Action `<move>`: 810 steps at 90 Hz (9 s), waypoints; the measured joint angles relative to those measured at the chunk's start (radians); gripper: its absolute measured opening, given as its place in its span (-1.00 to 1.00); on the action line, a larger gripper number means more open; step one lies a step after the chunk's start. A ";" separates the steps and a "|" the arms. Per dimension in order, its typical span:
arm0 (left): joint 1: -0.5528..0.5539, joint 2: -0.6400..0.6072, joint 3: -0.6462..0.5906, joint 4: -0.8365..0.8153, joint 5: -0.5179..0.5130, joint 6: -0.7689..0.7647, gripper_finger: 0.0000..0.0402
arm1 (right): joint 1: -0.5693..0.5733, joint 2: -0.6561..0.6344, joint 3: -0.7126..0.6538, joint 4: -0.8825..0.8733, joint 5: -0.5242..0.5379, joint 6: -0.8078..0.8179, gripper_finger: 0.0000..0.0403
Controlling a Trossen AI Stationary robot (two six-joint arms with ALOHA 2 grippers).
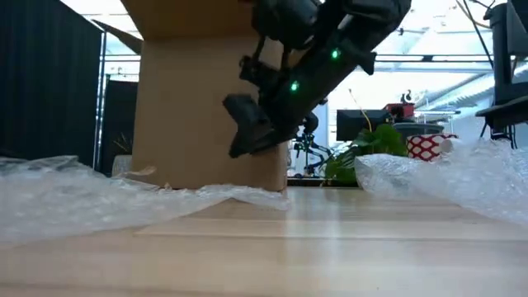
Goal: Wrap mug
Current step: Wrap the yellow mug with bubble wrap
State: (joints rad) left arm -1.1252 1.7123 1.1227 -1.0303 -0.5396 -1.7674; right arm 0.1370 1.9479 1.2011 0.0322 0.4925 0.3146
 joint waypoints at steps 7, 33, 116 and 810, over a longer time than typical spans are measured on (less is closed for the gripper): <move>0.000 0.000 0.000 0.020 0.010 -0.006 -0.15 | 0.029 -0.053 0.001 -0.006 -0.153 -0.004 0.01; -0.047 0.000 0.000 0.271 0.139 -0.031 -0.15 | 0.191 -0.016 0.003 0.048 -0.339 -0.067 0.01; -0.051 0.000 0.000 0.258 0.111 -0.141 -0.15 | 0.134 0.077 0.007 -0.405 -0.319 0.242 0.01; 0.282 -0.212 -0.237 0.186 0.045 0.603 -0.15 | 0.068 0.103 0.424 -0.396 -0.469 0.174 -0.07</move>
State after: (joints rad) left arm -0.8436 1.5002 0.8860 -0.8444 -0.4946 -1.1647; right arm 0.2050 2.0513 1.6253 -0.3634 0.0236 0.4887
